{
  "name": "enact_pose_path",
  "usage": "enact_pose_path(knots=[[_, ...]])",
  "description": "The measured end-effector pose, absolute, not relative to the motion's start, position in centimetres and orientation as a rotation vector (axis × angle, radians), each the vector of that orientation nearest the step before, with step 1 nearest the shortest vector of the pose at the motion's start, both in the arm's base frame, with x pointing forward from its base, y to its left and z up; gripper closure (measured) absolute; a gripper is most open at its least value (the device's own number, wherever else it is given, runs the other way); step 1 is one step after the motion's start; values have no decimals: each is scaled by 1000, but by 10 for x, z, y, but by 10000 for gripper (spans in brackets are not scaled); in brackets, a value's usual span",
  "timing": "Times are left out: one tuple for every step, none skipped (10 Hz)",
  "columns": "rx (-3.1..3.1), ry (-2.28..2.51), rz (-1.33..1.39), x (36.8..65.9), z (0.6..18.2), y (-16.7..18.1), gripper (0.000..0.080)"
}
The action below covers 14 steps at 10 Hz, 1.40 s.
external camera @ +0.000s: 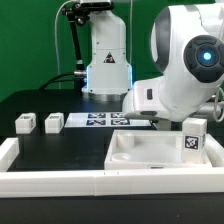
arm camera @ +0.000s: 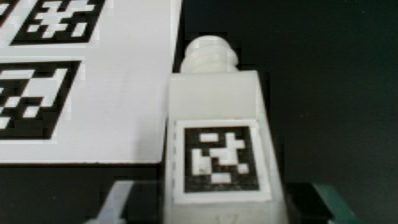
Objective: Assemble square table
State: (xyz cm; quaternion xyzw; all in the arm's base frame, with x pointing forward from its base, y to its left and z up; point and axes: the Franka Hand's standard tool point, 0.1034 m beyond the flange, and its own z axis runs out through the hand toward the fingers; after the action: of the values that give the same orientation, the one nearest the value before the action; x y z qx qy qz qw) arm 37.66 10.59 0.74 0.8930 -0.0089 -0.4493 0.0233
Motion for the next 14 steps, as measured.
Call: enact_pose_path(knots=[[2765,-29,-1391,377,7,106,511],[2765,-30,-1391,377,7,105,511],[2766,-31,-1392,377,7,105,511],[2766,-32,-1392,377,7,105,511],[2765,-34,-1392,377,8,104,511],[2727,-69,-1416,378,20,102,511],[2708,-72,-1425,381,34,100,509],[2709,-88,-1427,385,45,96,509],[2724,-101,-1407,391,54,93,509],[2736,-115,-1395,394,62,89,509],[2741,-116,-1385,393,58,90,509],[2794,-111,-1288,400,53,92,509],[2862,-108,-1157,405,51,94,509],[2904,-111,-1066,404,48,92,509]])
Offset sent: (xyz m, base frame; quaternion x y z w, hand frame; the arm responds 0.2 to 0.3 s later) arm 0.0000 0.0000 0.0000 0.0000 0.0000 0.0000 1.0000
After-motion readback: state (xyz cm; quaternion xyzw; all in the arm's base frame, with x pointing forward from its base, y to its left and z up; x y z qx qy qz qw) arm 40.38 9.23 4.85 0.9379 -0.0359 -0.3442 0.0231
